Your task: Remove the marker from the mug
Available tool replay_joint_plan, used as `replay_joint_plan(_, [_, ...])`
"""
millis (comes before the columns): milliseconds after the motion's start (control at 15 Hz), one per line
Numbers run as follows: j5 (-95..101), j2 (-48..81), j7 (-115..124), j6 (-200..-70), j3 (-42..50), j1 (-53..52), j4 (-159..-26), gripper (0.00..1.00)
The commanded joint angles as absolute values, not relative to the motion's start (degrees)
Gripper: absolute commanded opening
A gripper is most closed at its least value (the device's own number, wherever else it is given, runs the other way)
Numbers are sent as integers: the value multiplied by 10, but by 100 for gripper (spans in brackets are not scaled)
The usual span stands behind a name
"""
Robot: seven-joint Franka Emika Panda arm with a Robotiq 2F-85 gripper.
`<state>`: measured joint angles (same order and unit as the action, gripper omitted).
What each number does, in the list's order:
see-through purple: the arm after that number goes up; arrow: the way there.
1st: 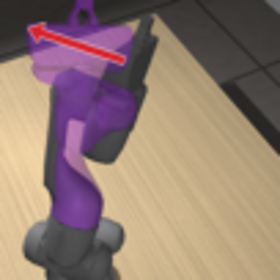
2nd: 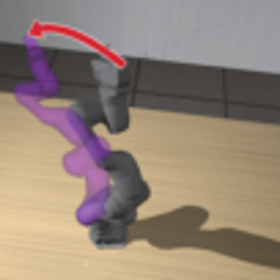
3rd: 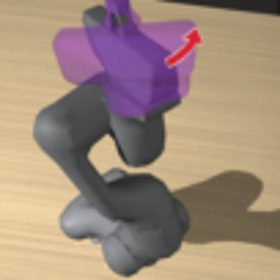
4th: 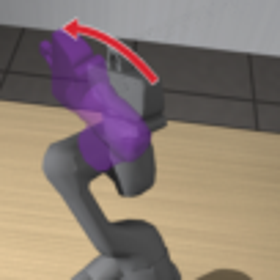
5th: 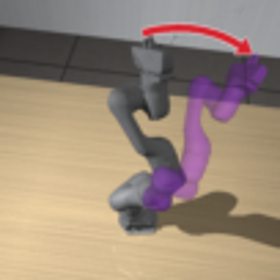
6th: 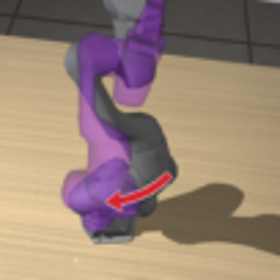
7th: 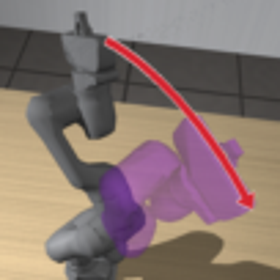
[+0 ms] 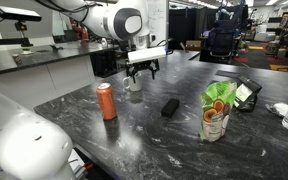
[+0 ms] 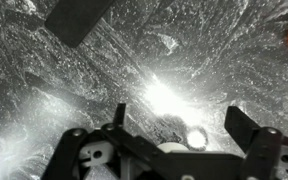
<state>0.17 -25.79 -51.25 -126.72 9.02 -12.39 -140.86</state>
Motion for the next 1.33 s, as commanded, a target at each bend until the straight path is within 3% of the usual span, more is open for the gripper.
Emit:
replay_joint_plan(0, [-35, -255, -531, -1330, 80, -121, -1414, 100])
replay_joint_plan(1267, [-219, -134, -768, -1406, 59, -177, -1352, 100])
